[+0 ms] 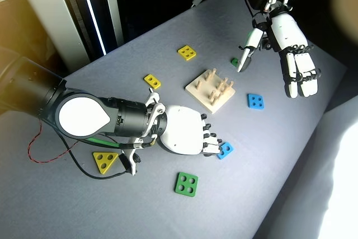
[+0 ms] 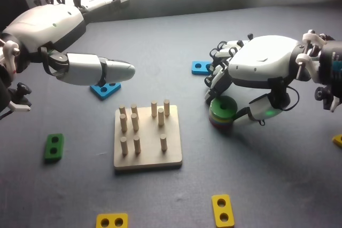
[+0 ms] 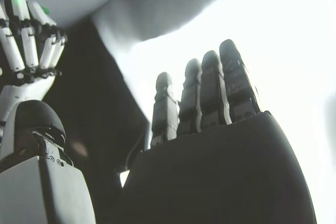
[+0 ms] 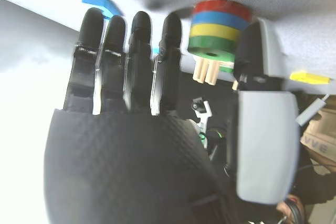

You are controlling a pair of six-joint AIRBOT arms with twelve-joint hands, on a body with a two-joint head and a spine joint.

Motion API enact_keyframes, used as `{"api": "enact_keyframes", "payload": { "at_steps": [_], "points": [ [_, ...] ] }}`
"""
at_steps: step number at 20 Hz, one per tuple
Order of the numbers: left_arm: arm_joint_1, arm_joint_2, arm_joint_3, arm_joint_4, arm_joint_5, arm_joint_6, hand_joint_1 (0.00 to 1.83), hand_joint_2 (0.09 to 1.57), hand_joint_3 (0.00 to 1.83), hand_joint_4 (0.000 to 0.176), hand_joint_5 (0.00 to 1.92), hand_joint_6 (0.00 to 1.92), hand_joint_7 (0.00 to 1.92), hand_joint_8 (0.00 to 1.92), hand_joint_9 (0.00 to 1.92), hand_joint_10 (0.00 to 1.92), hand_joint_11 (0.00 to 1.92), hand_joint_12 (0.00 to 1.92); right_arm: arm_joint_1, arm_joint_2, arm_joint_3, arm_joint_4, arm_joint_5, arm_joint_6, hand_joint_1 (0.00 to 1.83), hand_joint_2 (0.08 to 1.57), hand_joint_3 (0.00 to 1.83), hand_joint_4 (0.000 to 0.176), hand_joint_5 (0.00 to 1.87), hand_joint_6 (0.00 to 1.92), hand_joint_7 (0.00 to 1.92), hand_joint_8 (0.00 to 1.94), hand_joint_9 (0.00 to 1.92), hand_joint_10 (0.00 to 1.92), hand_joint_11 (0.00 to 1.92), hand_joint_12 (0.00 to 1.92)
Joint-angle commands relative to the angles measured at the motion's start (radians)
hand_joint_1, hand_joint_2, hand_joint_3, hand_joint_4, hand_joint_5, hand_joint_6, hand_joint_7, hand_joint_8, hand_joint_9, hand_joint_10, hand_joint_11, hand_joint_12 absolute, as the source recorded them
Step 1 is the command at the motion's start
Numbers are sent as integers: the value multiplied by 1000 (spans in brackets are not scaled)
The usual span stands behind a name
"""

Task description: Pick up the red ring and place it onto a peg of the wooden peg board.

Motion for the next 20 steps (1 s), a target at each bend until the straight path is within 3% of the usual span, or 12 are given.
{"api": "enact_keyframes", "payload": {
  "at_steps": [1,3,4,6,7,8,15,16,17,18,19,20],
  "points": [
    [-14,10,1,3,-118,-4,453,980,0,145,128,1,84,1,47,2,0,199,-7,-4,-3,5,44,4,977,1159,2,148,856,1124,547,55,87,824,0,1344],
    [-14,10,1,3,-118,-4,453,984,1,146,125,0,84,0,49,0,0,218,-8,-4,-3,5,44,4,989,1169,0,121,855,1170,557,68,78,873,0,1413],
    [-14,10,1,3,-118,-4,461,985,1,148,124,0,80,0,44,0,0,192,-8,-4,-2,4,44,4,1008,1162,0,92,873,1145,564,77,76,893,0,1432],
    [-14,10,1,3,-118,-4,452,986,1,151,123,0,84,2,45,1,0,192,-8,-4,-2,4,44,4,1062,1143,0,6,921,1076,590,95,106,872,0,1410],
    [-14,10,1,3,-118,-4,453,987,1,148,124,1,88,4,49,3,0,193,-8,-4,-2,3,44,5,1071,1135,0,0,939,1055,603,103,115,859,0,1378],
    [-14,10,1,3,-118,-4,448,980,0,159,118,0,79,0,41,0,0,192,-8,-4,-2,3,45,5,1074,1131,0,0,947,1045,603,105,115,851,0,1354],
    [-14,10,1,3,-118,-4,449,982,1,158,115,0,74,1,40,0,0,195,-8,-3,0,2,49,12,1084,1127,1,0,953,1046,622,124,123,830,0,1246],
    [-14,10,1,3,-118,-4,442,980,0,168,110,0,70,0,35,0,0,194,-8,-3,1,2,49,14,1074,1134,3,0,935,1075,619,129,133,829,0,1275],
    [-14,10,1,3,-118,-4,436,979,0,167,111,0,70,0,35,0,0,192,-8,-3,1,1,50,14,1059,1140,3,18,922,1096,610,130,127,822,0,1299],
    [-14,10,1,3,-118,-4,438,980,0,169,113,1,73,1,35,0,0,190,-8,-3,2,0,50,15,1063,1139,0,12,927,1087,611,135,133,815,0,1311],
    [-14,10,1,3,-118,-4,448,983,1,165,115,1,72,0,32,0,0,165,-8,-3,2,0,50,16,1035,1149,2,56,898,1122,595,136,127,810,0,1322],
    [-14,10,1,2,-118,-4,452,979,0,164,116,1,71,0,34,1,0,161,-8,-3,2,0,50,16,1019,1159,4,70,873,1155,586,137,129,812,0,1360]
  ]
}}
